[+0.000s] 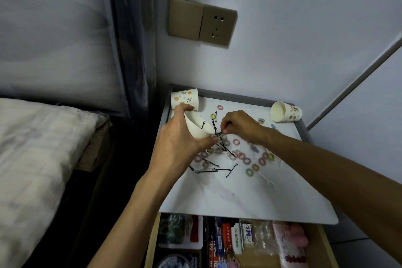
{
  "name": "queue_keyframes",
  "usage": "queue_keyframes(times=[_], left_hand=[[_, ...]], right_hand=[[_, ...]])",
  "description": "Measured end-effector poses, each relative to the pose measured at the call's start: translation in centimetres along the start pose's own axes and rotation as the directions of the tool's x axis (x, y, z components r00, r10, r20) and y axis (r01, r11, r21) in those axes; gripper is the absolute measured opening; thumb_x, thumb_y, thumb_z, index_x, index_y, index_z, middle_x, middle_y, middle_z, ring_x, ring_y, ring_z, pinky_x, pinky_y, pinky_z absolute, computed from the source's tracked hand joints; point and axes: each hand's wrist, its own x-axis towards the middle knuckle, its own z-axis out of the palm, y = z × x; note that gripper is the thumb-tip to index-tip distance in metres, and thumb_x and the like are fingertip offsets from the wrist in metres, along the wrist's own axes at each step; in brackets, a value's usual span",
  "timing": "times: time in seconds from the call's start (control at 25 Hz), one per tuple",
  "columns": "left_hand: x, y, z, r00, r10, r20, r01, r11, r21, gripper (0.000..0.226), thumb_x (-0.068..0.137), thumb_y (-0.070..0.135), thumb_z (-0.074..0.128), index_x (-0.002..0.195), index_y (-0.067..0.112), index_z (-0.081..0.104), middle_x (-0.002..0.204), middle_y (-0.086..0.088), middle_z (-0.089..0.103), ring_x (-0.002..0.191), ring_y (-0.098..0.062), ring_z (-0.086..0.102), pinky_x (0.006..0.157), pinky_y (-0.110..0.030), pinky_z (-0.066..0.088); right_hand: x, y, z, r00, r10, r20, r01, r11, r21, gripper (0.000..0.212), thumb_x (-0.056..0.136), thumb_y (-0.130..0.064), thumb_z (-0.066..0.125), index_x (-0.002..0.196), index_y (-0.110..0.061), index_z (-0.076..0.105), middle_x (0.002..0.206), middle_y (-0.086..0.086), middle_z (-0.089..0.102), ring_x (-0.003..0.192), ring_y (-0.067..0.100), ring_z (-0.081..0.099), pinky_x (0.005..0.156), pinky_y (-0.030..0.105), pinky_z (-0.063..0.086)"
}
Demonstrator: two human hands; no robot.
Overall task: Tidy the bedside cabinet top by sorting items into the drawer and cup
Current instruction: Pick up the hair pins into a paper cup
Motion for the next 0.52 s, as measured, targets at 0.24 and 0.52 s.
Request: queue_keyframes(times=[0.24,0.52], left_hand=[[0.2,0.0,0.2,1.0,0.001,-0.006,0.0,1.0,0.013,0.081,0.059,0.042,0.089,0.126,0.032,0.044,0.104,0.004,0.063,0.089,-0.018,0.065,0.074,-0.043,0.058],[-0.2,0.2,0.5,1.0,0.008,-0.008,-0.008,1.0,-0.012,0.077,0.061,0.037,0.09,0.124,0.033,0.046,0.092,0.011,0.062,0.072,-0.003,0.065,0.065,-0.029,0.057]], right_hand=[[-0.8,0.0,1.2,1.0,-0.029,-0.006,0.028,0.988,-0.152,0.005,0.09,-0.017,0.062,0.087,-0.016,0.066,0.088,-0.006,0.059,0.082,0.01,0.051,0.07,0.025,0.039],[-2.7,0.8,0.5,0.983,0.154,-0.097,-0.148,0.986,0.074,0.017,0.091,-0.011,0.061,0.08,-0.023,0.059,0.072,-0.013,0.06,0.067,0.003,0.057,0.061,0.022,0.038]])
